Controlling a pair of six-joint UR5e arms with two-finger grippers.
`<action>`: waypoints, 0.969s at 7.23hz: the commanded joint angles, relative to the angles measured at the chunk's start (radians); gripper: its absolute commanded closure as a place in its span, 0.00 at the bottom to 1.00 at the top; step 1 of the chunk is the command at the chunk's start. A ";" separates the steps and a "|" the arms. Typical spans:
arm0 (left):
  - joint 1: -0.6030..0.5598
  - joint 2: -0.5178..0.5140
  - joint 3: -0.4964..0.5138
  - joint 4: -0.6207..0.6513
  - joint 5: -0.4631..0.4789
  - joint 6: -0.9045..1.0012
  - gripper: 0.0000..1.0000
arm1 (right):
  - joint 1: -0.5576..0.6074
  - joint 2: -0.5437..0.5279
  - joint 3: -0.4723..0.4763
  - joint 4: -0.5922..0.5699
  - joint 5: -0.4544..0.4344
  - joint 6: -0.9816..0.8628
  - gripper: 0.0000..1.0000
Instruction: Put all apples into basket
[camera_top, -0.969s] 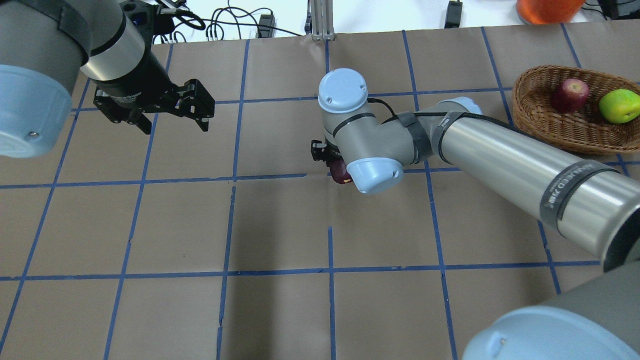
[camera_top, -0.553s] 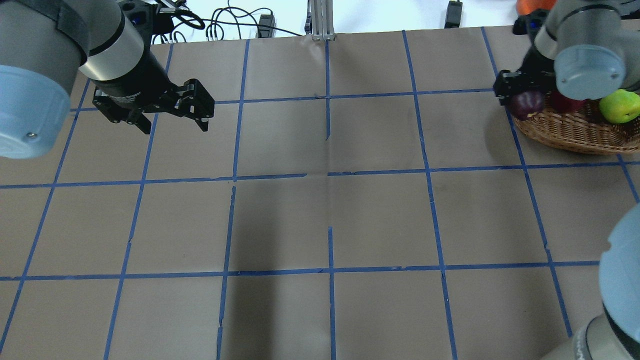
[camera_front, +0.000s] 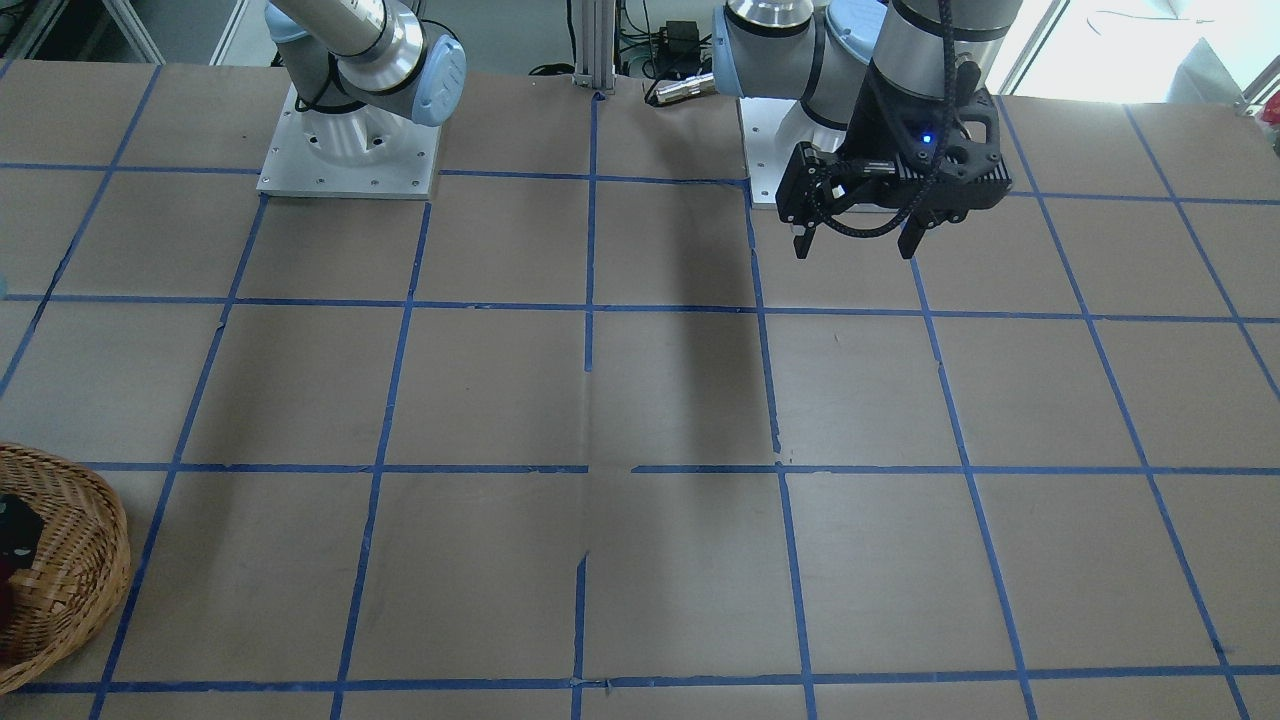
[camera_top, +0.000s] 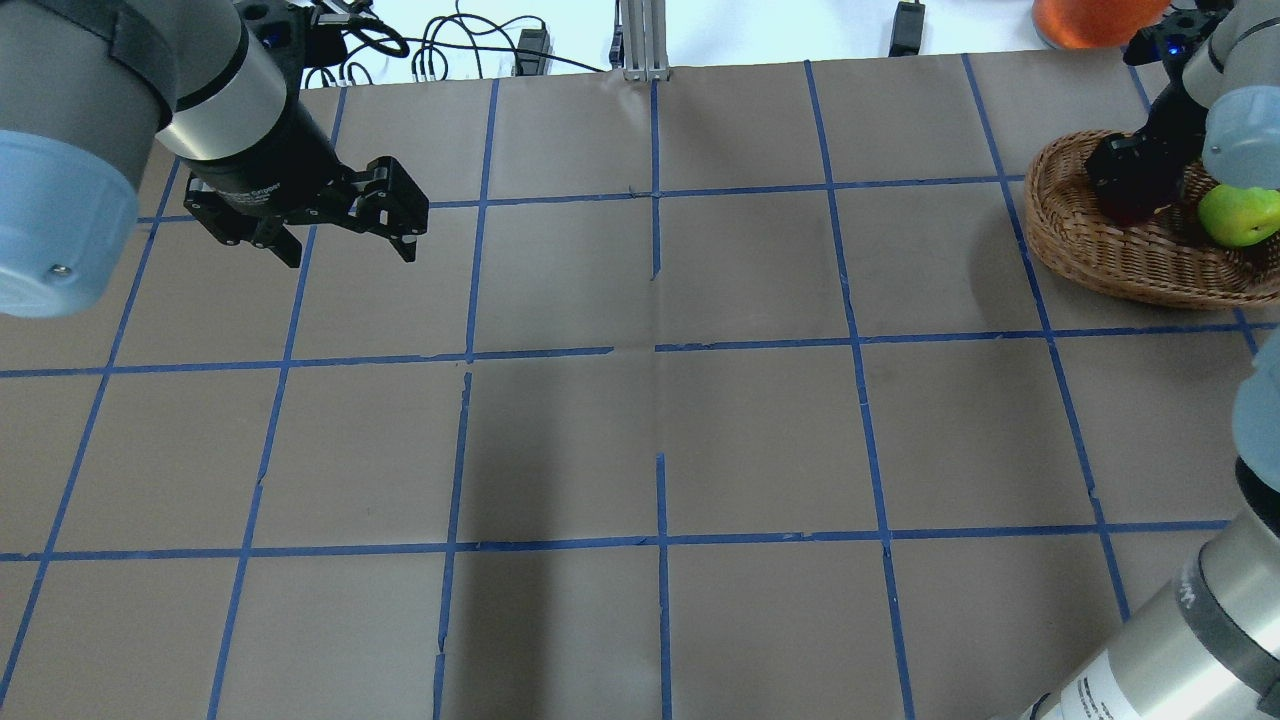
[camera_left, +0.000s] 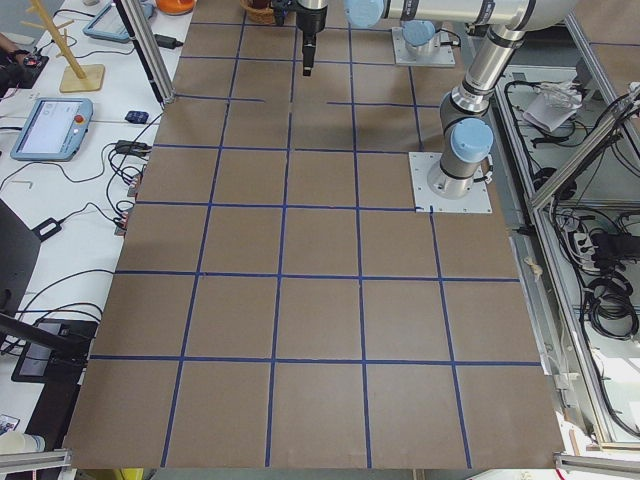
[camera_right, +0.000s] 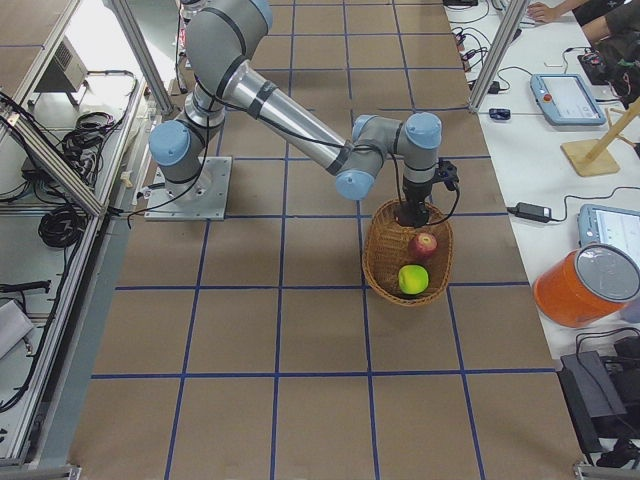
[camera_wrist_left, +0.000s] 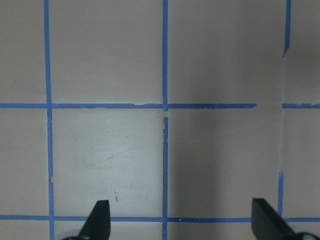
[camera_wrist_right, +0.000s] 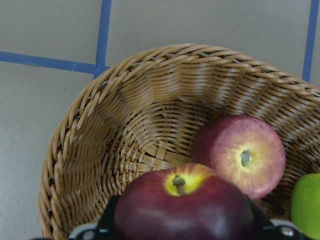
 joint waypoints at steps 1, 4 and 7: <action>0.000 0.007 -0.003 -0.006 0.000 0.000 0.00 | 0.000 0.012 -0.010 0.000 0.028 0.058 0.00; 0.000 0.007 -0.003 -0.009 0.002 0.000 0.00 | 0.081 -0.101 -0.108 0.270 0.024 0.251 0.00; 0.000 0.007 -0.004 -0.011 0.002 0.000 0.00 | 0.433 -0.348 -0.052 0.552 0.025 0.642 0.00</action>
